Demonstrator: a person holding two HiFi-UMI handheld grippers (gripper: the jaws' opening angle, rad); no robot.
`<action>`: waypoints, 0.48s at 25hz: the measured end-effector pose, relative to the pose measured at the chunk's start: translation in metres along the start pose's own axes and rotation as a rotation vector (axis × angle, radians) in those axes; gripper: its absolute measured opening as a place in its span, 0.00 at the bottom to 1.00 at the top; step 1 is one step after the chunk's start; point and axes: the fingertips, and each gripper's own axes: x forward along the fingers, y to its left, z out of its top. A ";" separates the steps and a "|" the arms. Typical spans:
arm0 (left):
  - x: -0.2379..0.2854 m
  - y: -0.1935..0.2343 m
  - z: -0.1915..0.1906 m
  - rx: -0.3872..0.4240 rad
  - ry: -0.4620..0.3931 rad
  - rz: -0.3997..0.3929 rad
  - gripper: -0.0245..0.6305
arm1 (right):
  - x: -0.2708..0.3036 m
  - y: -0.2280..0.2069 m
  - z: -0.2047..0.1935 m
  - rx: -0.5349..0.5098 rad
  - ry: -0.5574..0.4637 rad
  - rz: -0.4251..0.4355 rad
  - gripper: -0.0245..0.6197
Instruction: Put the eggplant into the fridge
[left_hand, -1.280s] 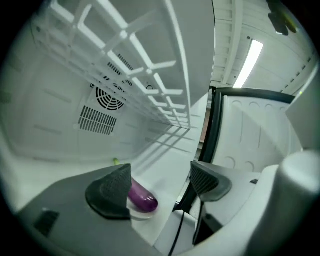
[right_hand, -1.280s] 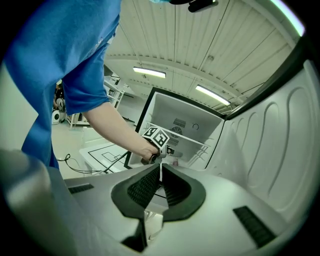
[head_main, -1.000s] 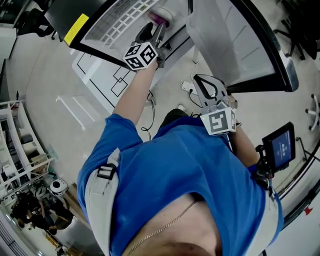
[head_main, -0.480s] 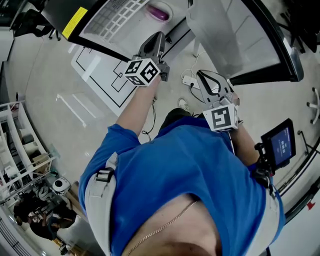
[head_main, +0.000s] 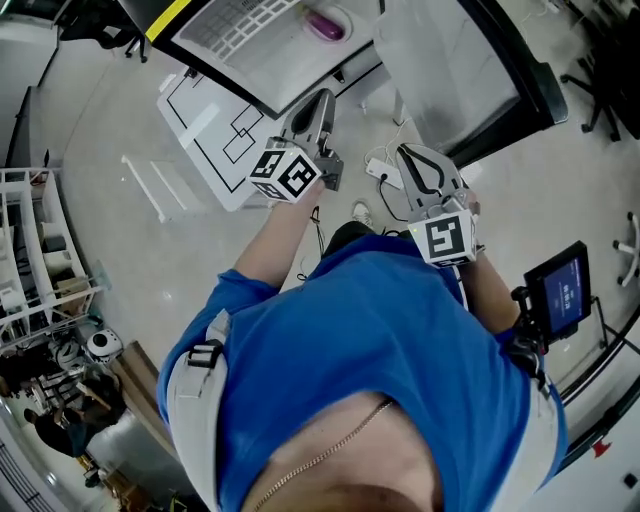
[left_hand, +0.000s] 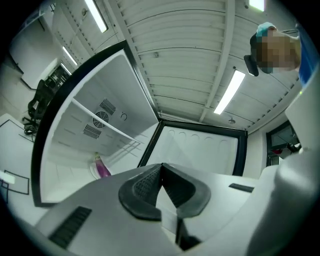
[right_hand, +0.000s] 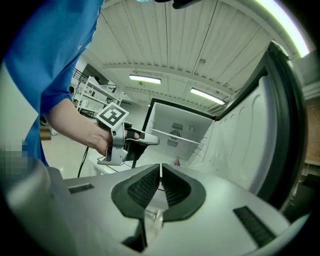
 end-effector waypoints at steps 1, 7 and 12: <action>-0.005 -0.006 0.000 0.001 -0.004 0.005 0.05 | -0.004 0.000 -0.001 0.006 -0.005 0.006 0.06; -0.032 -0.041 -0.003 0.010 -0.021 0.031 0.05 | -0.028 -0.003 -0.002 0.030 -0.034 0.038 0.07; -0.054 -0.063 -0.006 0.019 -0.023 0.047 0.05 | -0.046 -0.001 -0.001 0.081 -0.035 0.049 0.07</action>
